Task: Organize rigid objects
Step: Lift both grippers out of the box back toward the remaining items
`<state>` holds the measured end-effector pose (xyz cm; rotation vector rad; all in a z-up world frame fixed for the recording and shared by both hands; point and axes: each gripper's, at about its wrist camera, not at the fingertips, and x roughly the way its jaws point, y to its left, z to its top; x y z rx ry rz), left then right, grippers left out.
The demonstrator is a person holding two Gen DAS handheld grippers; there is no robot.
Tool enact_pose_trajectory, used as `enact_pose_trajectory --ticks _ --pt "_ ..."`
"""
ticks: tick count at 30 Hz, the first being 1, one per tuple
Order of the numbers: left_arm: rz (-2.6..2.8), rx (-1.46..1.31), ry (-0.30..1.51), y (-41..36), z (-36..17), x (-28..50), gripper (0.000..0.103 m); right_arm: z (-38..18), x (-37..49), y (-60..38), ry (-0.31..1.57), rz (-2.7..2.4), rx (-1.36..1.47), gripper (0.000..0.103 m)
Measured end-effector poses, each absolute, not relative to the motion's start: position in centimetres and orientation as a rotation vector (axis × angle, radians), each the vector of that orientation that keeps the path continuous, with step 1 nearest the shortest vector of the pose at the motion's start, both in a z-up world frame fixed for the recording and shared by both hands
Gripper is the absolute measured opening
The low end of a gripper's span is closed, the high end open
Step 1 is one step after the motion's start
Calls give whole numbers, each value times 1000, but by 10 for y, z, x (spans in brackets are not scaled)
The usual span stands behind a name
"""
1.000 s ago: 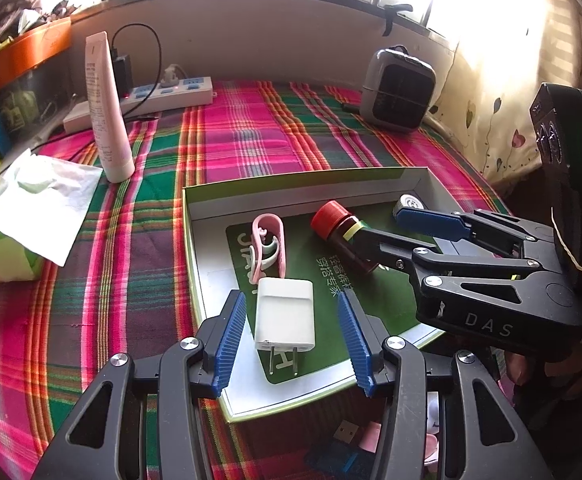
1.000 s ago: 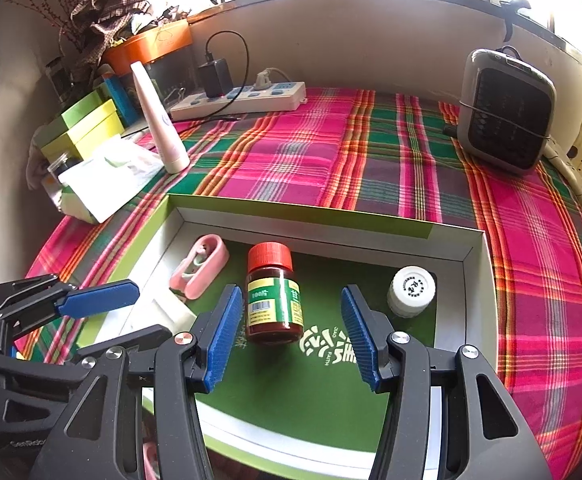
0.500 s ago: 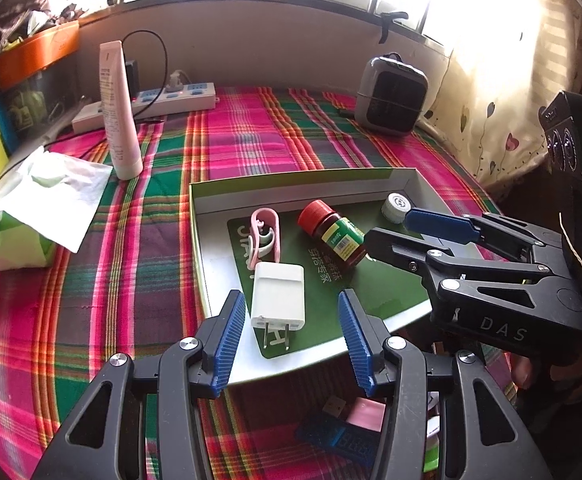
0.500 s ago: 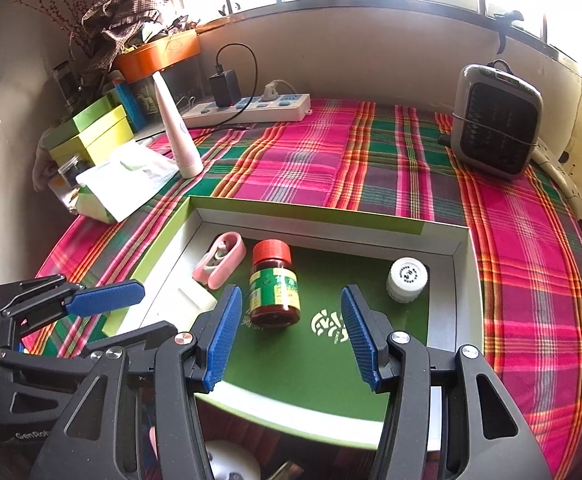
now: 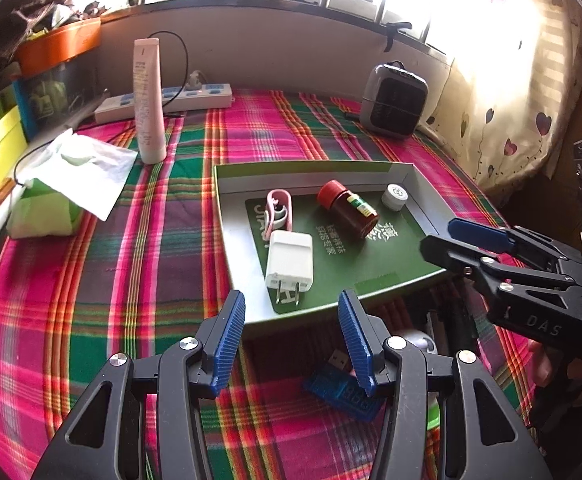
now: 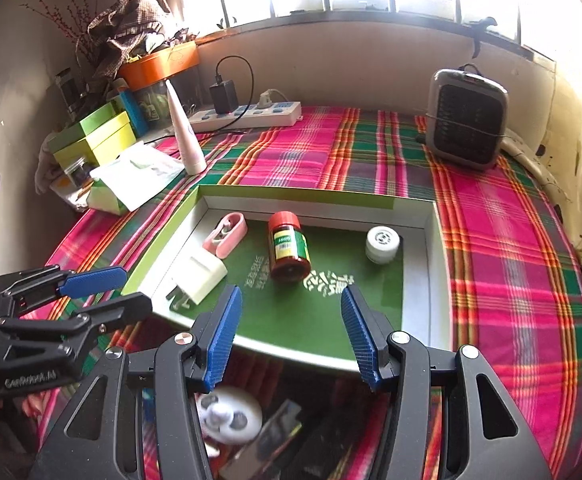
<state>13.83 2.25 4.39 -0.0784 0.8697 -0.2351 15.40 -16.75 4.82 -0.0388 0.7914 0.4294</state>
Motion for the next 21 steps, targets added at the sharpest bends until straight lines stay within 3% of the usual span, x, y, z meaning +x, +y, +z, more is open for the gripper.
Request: enact_pose_trajectory --ticks 21 --pt "-239 -70 919 9 19 96 48 22 103 -216 822 276 -6 53"
